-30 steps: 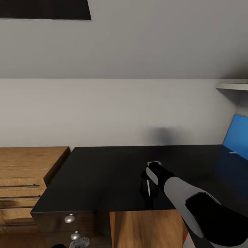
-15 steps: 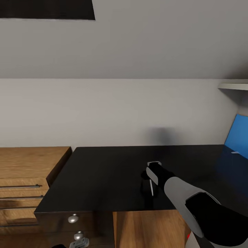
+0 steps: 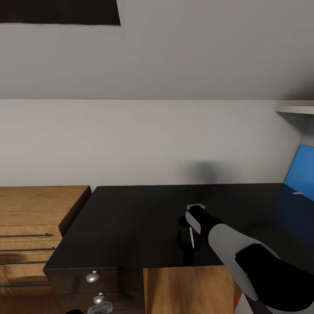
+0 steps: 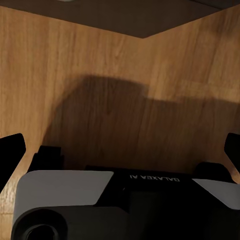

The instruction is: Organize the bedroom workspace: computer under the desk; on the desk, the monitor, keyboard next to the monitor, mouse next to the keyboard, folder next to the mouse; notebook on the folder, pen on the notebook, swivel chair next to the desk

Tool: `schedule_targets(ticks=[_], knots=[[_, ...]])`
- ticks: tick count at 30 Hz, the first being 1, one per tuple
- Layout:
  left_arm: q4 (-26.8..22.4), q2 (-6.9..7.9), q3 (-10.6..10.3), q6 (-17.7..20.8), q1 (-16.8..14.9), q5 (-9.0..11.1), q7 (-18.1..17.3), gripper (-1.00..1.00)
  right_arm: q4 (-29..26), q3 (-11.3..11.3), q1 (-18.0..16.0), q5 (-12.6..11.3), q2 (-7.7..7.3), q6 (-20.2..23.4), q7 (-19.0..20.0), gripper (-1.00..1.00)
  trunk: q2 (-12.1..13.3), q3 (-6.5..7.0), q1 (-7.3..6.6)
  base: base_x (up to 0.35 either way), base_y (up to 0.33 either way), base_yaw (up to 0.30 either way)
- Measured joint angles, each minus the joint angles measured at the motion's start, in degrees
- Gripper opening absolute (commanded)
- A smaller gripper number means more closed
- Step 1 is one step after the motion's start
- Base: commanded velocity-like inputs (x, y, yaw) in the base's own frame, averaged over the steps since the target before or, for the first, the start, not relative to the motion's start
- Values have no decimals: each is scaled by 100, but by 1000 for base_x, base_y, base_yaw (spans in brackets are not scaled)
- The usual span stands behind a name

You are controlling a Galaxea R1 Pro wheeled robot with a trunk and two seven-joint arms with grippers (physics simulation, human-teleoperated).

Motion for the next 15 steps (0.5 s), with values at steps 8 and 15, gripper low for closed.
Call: schedule_targets(ticks=[8, 15], knots=[[-3, 19, 11, 0, 0, -4, -4, 100, 4, 0, 0, -2, 0, 8, 0, 100, -160, -72, 88, 0, 0, 0], [-5, 30, 11, 0, 0, -9, 3, 100, 4, 0, 0, 0, 0, 8, 0, 100, -279, -125, 153, 0, 0, 0]])
